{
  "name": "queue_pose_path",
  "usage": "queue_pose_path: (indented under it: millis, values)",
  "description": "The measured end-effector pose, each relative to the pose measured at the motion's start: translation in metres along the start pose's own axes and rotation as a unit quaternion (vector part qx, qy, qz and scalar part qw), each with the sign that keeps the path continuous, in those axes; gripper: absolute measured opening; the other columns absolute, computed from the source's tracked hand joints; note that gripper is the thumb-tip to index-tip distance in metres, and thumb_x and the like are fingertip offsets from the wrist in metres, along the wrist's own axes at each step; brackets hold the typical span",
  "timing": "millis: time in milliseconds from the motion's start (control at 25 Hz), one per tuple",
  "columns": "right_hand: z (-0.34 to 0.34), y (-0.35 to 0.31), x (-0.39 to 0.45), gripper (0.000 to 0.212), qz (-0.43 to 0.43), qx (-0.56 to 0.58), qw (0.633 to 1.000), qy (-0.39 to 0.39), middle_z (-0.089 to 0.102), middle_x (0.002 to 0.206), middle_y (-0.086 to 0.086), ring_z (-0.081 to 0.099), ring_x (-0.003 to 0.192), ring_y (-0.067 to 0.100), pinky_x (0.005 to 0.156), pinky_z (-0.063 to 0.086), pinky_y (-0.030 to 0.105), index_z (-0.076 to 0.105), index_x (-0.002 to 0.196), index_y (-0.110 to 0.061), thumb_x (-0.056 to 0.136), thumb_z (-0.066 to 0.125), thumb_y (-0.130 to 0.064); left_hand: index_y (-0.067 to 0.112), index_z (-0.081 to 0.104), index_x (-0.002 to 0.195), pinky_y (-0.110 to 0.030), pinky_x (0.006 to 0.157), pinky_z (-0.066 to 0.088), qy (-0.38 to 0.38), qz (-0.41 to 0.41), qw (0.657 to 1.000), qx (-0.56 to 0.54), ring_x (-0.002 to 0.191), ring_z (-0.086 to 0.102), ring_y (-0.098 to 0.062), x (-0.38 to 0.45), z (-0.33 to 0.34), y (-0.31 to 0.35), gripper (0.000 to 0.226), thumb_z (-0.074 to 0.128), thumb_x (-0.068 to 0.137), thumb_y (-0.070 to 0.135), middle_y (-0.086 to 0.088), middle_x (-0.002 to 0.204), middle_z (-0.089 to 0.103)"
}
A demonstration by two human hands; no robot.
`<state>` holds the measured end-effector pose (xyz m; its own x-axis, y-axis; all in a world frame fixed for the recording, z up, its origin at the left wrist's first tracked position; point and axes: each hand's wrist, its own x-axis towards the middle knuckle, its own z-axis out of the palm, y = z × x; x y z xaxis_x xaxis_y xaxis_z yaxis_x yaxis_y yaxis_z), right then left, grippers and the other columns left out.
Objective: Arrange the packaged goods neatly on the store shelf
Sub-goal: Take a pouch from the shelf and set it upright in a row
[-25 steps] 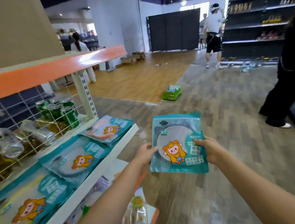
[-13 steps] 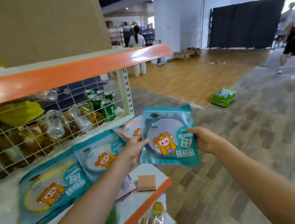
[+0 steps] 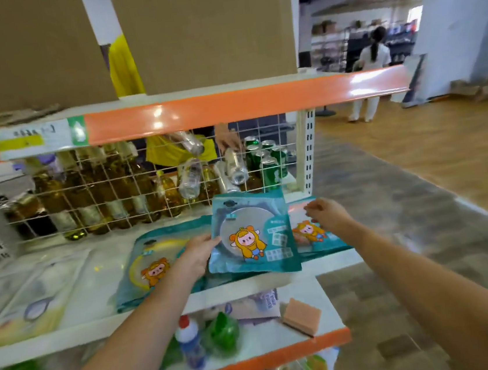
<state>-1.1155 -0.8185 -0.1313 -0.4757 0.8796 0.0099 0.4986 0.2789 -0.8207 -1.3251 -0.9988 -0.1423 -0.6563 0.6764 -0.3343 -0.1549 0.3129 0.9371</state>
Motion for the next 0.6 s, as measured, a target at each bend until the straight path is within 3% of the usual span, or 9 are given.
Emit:
queue_pose_path:
  millis: [80, 280, 480, 600]
  values:
    - [0.014, -0.008, 0.006, 0.026, -0.059, -0.122, 0.991, -0.012, 0.067, 0.105, 0.013, 0.06, 0.091, 0.025, 0.072, 0.04, 0.026, 0.067, 0.106, -0.007, 0.094, 0.045, -0.013, -0.006, 0.057, 0.113, -0.046, 0.088, 0.05, 0.04, -0.013, 0.999, -0.003, 0.097, 0.06, -0.032, 0.004, -0.014, -0.005, 0.022, 0.05, 0.096, 0.005, -0.022, 0.108, 0.063]
    - [0.036, -0.013, 0.01, 0.03, -0.127, -0.263, 0.956, -0.042, 0.065, 0.114, 0.01, 0.059, 0.104, 0.026, 0.081, 0.038, 0.027, 0.065, 0.111, -0.011, 0.097, 0.04, -0.017, -0.01, 0.055, 0.114, -0.046, 0.095, 0.047, 0.088, -0.049, 0.995, 0.015, 0.101, 0.059, -0.034, 0.02, -0.027, -0.017, 0.024, 0.051, 0.095, 0.004, -0.02, 0.105, 0.061]
    - [0.041, -0.01, 0.014, 0.028, -0.145, -0.338, 0.927, -0.065, 0.065, 0.113, 0.006, 0.061, 0.098, 0.022, 0.086, 0.046, 0.029, 0.065, 0.113, -0.015, 0.097, 0.043, -0.023, -0.006, 0.058, 0.11, -0.034, 0.077, 0.042, 0.131, -0.029, 0.981, 0.143, 0.089, 0.053, -0.026, 0.032, -0.016, -0.022, 0.022, 0.052, 0.095, 0.01, -0.014, 0.095, 0.056]
    - [0.042, -0.003, 0.013, 0.029, -0.16, -0.36, 0.915, -0.089, 0.061, 0.12, 0.004, 0.058, 0.107, 0.022, 0.091, 0.044, 0.03, 0.06, 0.12, -0.019, 0.098, 0.043, -0.026, 0.0, 0.062, 0.109, -0.026, 0.063, 0.039, 0.139, 0.01, 0.949, 0.284, 0.08, 0.051, -0.021, 0.032, -0.012, -0.017, 0.023, 0.05, 0.096, 0.017, -0.008, 0.086, 0.057]
